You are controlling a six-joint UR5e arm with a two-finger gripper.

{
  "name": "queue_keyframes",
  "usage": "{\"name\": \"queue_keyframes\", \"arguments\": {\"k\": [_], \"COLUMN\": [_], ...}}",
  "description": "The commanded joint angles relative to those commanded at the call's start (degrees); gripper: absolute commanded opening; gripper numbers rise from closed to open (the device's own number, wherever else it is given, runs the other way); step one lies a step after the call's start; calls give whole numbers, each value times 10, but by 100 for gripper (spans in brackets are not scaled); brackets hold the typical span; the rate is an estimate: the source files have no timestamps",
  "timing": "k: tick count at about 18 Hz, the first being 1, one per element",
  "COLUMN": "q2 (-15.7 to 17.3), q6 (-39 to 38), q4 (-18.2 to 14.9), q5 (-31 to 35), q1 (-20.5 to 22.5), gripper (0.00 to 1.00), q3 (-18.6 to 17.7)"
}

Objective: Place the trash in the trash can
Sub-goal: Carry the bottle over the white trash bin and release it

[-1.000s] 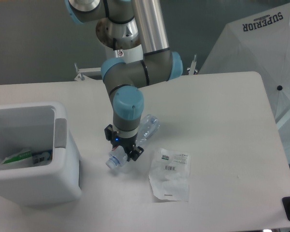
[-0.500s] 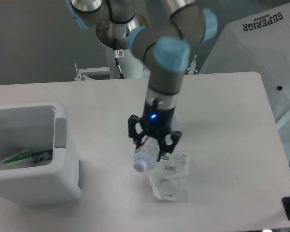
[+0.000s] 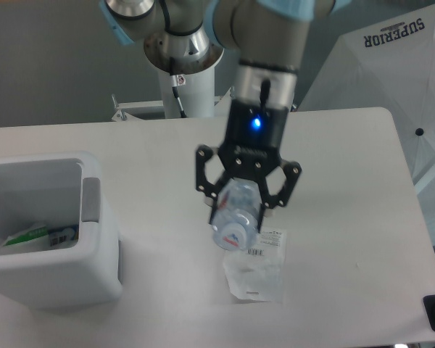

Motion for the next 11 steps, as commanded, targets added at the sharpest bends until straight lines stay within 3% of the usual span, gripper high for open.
{"name": "queue_keyframes", "arguments": {"k": [3,11], "q2": [11,11], "q6": [-15,-75], "q4": [1,2], "q5": [0,0], "q1": [-32,-113], "gripper": [67,67], "q3": [-6,29]}}
